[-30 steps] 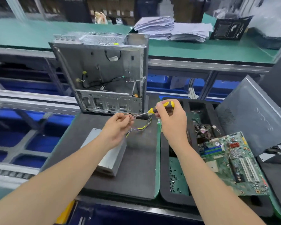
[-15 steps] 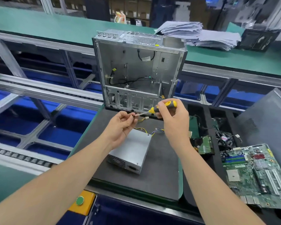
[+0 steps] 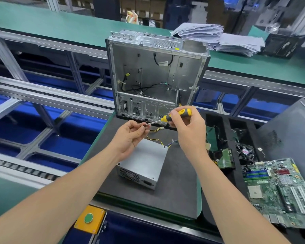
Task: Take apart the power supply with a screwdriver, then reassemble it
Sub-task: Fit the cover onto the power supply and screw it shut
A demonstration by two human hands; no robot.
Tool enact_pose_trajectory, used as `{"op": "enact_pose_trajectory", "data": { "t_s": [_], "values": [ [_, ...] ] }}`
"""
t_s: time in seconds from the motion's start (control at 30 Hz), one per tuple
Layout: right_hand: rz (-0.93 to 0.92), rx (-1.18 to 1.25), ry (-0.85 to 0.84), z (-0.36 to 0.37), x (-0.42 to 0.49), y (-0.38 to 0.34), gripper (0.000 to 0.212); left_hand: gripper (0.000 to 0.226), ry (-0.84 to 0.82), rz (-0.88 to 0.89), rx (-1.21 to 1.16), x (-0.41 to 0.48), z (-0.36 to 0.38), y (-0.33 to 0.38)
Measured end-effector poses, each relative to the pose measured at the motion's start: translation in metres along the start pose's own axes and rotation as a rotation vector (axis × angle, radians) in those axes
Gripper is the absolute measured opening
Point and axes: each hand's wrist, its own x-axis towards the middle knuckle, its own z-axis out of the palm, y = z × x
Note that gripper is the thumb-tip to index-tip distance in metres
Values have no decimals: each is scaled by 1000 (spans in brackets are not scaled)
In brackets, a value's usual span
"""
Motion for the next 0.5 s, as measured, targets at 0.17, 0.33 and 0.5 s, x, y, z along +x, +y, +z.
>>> {"op": "enact_pose_trajectory", "data": {
  "t_s": [0.17, 0.33, 0.5],
  "values": [
    [-63, -68, -36, -1, 2, 0, 4, 37, -11, 4, 57, -3, -1, 1],
    [-126, -156, -119, -1, 4, -4, 18, 27, -41, 50, 275, -7, -7, 1],
    [-71, -213, -142, -1, 6, -4, 26, 24, -133, 63, 617, -15, -6, -6]
  ]
}}
